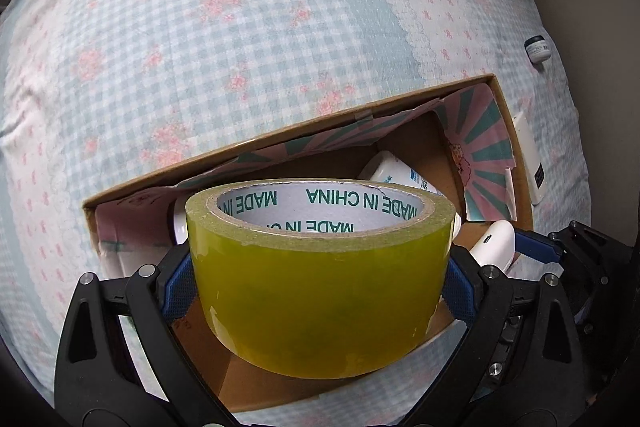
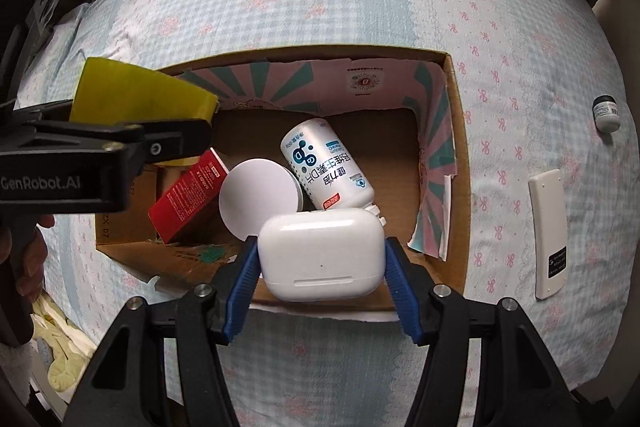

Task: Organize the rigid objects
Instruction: 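Carry the tape roll and earbud case into the cardboard box and release both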

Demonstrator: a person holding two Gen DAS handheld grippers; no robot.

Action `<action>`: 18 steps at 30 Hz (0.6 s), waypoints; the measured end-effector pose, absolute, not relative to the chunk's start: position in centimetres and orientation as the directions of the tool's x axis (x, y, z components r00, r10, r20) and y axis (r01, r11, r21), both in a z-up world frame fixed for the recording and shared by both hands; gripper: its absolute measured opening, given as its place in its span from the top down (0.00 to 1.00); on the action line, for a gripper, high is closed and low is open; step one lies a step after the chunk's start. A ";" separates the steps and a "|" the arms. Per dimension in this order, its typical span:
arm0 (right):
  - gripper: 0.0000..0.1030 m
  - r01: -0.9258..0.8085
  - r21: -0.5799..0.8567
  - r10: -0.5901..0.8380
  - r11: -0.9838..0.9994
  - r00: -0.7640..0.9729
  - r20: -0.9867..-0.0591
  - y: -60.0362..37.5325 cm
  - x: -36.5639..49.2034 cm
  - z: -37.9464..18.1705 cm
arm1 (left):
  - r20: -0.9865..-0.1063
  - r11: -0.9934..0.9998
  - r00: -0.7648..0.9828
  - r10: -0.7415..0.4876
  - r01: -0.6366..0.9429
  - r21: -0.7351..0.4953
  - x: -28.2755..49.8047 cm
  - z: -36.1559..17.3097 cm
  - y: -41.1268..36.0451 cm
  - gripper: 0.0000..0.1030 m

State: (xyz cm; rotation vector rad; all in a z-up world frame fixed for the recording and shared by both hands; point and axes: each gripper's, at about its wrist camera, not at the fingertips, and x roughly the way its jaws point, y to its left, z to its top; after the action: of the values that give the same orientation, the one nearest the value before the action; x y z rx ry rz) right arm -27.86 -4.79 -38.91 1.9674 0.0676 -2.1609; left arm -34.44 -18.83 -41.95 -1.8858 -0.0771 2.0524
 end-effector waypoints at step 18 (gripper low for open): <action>0.00 0.311 0.164 -0.191 -0.936 -0.057 -0.980 -4.9 -27.4 -43.1 | -0.956 -0.942 0.000 0.292 -0.175 -0.287 -36.9 -45.3 -17.9 0.00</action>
State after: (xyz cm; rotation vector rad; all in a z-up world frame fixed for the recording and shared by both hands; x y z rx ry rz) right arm -27.42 -4.95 -43.14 1.8847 0.1286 -2.0581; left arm -36.86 -17.88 -45.35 -1.9581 -0.1213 2.0108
